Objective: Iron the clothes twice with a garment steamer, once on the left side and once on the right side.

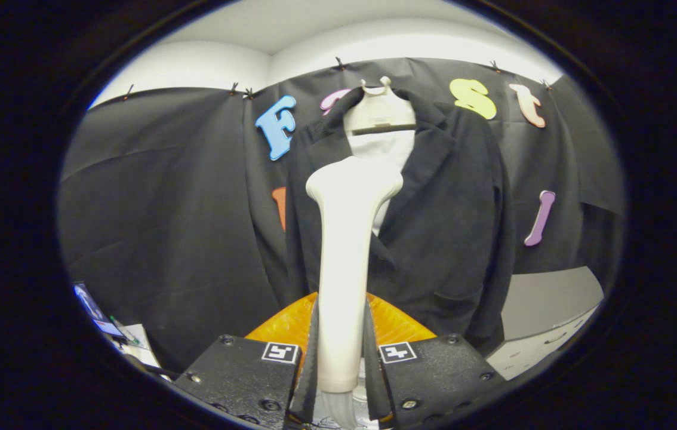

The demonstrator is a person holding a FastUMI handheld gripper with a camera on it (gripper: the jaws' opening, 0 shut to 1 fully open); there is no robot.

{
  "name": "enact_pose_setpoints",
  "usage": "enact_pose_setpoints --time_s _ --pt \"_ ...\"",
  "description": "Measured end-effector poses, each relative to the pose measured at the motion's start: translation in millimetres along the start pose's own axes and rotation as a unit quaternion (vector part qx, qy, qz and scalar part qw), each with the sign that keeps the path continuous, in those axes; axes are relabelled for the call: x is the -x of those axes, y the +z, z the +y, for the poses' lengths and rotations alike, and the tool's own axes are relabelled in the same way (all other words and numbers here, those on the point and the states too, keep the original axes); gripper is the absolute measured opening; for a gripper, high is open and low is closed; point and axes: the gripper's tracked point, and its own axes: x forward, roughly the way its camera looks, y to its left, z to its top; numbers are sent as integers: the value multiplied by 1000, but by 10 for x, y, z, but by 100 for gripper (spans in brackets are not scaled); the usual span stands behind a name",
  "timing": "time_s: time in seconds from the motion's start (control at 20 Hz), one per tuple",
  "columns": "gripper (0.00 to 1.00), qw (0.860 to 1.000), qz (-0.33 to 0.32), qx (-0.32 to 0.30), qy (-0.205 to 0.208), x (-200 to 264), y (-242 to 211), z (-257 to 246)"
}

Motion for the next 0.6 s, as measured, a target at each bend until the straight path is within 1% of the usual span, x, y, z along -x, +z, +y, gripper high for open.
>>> enact_pose_setpoints --time_s 0.3,0.45,0.6 --pt "36 999 -4 34 18 -328 193 459" --pt "36 999 2 49 22 -497 169 647" --pt "36 999 19 48 17 -686 74 574"
